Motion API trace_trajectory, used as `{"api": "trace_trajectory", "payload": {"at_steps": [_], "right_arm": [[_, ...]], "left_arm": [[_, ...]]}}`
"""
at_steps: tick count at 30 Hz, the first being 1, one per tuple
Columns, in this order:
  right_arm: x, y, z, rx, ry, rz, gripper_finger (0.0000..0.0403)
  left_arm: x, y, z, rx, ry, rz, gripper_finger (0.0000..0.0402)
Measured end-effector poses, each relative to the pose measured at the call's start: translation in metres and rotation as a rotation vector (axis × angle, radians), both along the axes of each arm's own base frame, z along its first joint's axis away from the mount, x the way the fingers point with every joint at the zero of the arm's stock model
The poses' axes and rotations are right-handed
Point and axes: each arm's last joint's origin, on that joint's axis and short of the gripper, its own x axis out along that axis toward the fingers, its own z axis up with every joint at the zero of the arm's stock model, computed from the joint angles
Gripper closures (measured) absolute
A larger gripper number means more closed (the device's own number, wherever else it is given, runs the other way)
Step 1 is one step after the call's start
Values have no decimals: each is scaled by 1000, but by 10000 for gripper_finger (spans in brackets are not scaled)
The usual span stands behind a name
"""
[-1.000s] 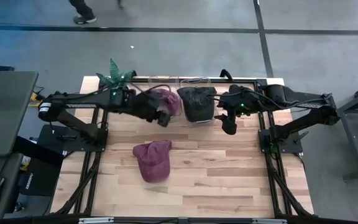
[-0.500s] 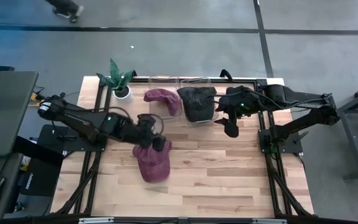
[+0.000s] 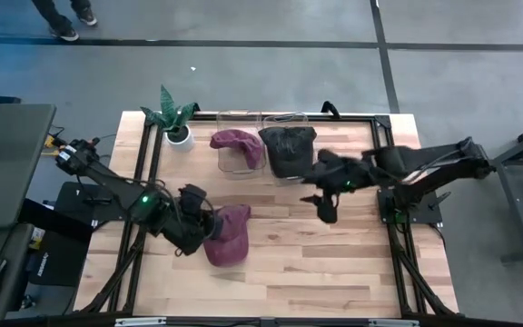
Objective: Pick & Place hat
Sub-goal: Put the dark red cap into the left transparent bin
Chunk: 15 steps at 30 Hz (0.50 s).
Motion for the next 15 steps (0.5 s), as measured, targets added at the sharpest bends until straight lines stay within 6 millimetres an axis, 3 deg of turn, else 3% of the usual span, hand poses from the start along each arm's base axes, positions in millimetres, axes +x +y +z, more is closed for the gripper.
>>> {"api": "trace_trajectory", "payload": {"at_steps": [10, 15], "right_arm": [[5, 25, -37, 158, -48, -178, 176], [2, 30, -43, 212, -38, -241, 176]], "left_arm": [[-9, -9, -53, 45, 153, -138, 193], [-9, -2, -76, 99, 196, -239, 193]]}}
